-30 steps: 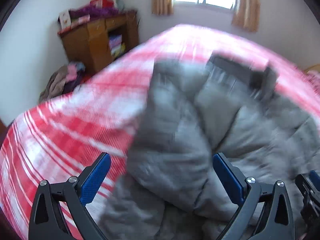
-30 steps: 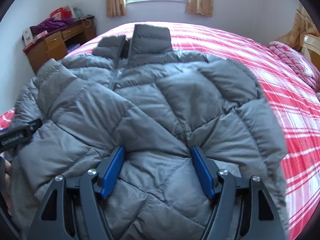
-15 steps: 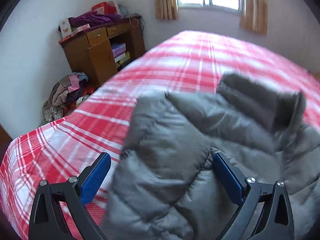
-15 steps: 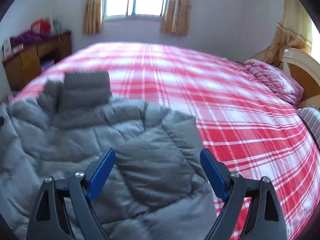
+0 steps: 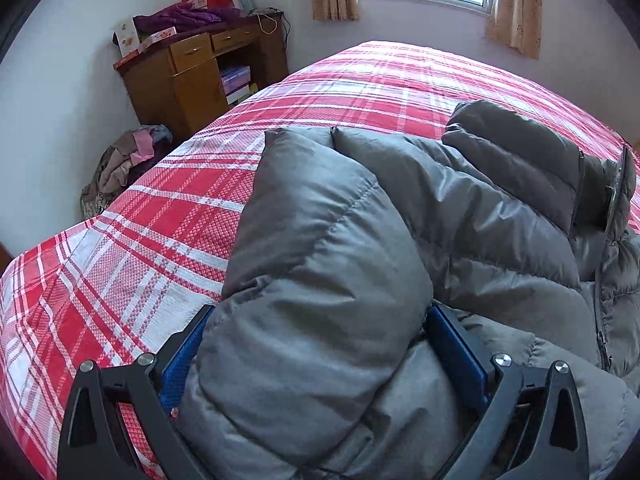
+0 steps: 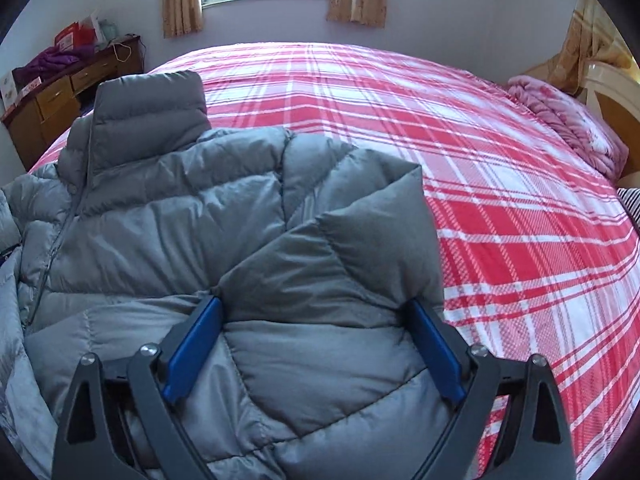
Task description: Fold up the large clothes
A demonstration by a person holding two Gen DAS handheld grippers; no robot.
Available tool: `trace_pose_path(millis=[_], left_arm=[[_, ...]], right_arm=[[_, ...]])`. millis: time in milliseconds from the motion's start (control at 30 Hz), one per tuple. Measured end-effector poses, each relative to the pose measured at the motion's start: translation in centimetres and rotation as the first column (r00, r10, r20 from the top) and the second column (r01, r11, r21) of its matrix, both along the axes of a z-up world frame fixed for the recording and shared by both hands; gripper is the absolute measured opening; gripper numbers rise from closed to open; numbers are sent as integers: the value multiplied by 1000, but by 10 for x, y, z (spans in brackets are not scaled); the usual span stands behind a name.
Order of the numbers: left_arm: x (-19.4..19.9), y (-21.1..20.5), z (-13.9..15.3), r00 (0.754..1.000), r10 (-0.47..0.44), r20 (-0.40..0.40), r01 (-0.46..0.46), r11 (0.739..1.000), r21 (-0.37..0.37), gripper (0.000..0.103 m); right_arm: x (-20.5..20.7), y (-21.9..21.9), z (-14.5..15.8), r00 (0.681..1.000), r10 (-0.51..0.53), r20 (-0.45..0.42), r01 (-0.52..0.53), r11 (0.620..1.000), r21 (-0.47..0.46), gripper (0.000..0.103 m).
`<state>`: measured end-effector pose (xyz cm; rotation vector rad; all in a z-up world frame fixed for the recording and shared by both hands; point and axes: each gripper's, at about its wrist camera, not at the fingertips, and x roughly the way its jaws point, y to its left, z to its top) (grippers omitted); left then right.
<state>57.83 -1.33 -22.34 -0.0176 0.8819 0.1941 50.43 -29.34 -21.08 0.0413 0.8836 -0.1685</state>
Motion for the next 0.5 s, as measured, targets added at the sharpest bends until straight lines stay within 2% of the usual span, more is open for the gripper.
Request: trace_pose_path(millis=[167,500], left_arm=[[5,3,-2,1000,-1,-17,0,999,-39,102],[12,4,-3,1000,-4,-18,3,999,-33,102]], right_arm=[[4,-1,-2,1000,-4,-9,4,1000,17,98],[8,-2,-4,1000,-8,-7,9,1000,20,99]])
